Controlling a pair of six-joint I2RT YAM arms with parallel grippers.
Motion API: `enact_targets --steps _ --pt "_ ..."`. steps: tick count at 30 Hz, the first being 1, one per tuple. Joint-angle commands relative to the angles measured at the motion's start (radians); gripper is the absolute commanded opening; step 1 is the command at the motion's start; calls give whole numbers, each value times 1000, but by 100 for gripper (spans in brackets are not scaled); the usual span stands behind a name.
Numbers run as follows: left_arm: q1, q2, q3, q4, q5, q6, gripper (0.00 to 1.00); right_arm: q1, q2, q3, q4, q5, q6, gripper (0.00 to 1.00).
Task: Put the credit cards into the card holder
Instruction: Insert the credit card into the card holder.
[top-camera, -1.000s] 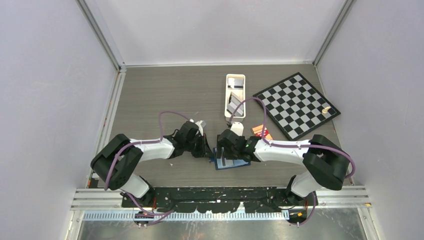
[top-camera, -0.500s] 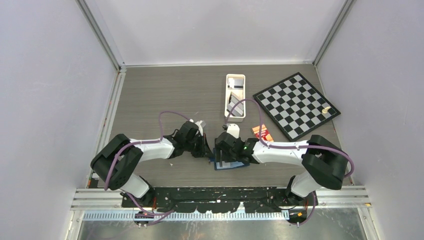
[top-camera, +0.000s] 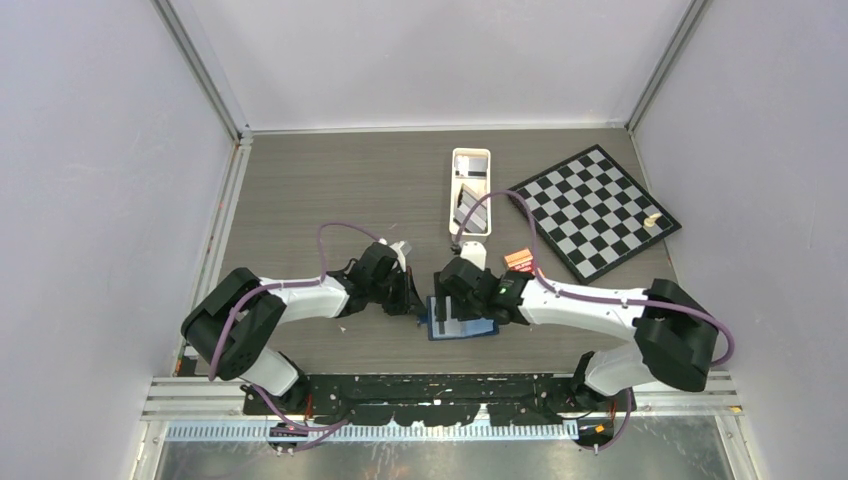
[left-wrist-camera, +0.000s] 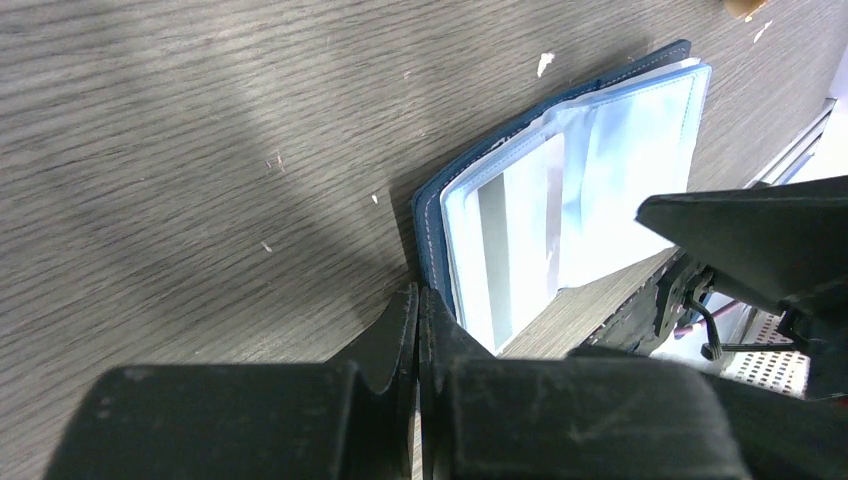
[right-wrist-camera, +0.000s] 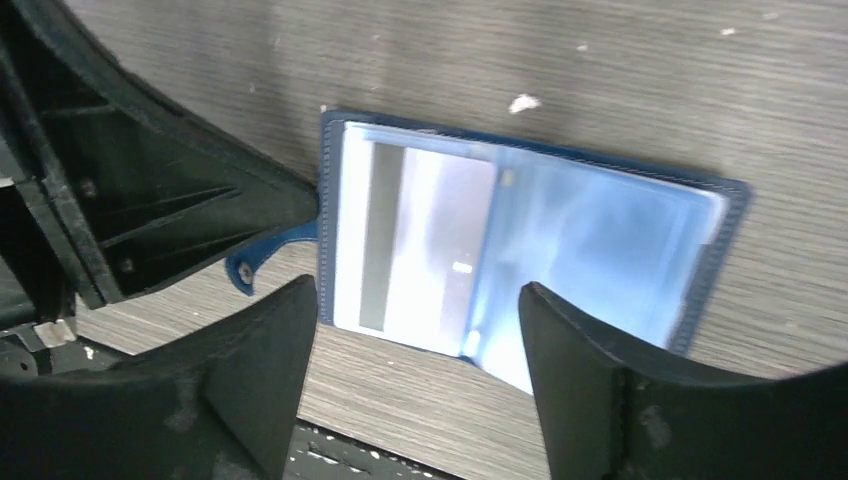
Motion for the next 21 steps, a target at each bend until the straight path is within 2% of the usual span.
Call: enact_targets --steps 1,4,10,21 --pt "0 -24 10 3 -16 13 0 -71 -74 22 -122 11 -17 74" --pt "0 -24 7 3 -18 13 0 -127 -109 -24 -124 -35 -19 65" --pt "0 -19 12 1 -16 15 0 -191 -145 -70 -123 -86 -41 65" --pt "0 -14 21 -9 -17 20 0 -204 -131 -81 -99 -112 -53 59"
